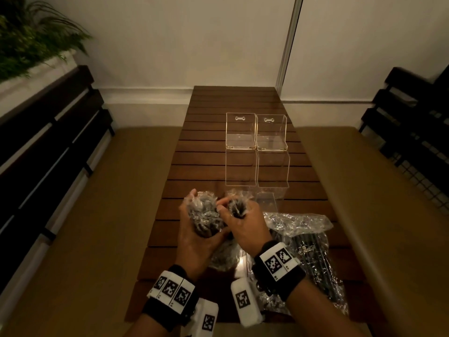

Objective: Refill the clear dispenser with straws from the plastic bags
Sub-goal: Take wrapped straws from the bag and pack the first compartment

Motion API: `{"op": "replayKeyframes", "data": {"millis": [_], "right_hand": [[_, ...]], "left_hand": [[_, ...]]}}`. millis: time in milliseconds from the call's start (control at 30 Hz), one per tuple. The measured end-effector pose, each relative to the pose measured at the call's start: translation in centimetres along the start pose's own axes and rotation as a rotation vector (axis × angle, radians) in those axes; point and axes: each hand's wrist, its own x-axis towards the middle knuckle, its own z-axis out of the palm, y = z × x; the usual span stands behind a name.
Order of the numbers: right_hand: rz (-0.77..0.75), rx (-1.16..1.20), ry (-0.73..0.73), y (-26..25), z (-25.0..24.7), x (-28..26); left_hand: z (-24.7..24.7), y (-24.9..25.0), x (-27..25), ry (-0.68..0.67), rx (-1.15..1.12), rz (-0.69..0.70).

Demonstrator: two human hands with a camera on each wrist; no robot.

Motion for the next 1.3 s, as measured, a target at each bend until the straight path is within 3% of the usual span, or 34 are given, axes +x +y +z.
{"op": "replayKeyframes", "data": {"millis": [233, 367, 733, 900, 1167, 1300], "right_hand": [[0.029, -0.08, -0.038, -0.3, -0.6, 0.7], [-0.006, -0.012, 0.034, -1.2, -0.4, 1.1], [-0.214, 0.041, 0.116, -6.9, -0.7, 3.1], [-0.225, -0.011, 0.03, -8.6, -1.1, 4.4], [-0.138, -0.153, -0.013, -4.9, -0.1, 2.5], [-0.107, -0.154, -0.015, -3.5, -0.1, 2.0]], "left_hand": [[0.6, 0.9, 0.3, 0.039, -0.037, -0.01], [0.8, 0.7, 0.8, 0.044, -0.042, -0.024], [0.4, 0.0, 0.8, 0.05, -0.076, -0.077], [0.6, 0.4, 0.8, 0.048, -0.11, -0.075], [0.4, 0.9, 0.7, 0.009, -0.173, -0.065], [-0.1, 1.1, 0.8, -0.092, -0.11, -0.035]]}}
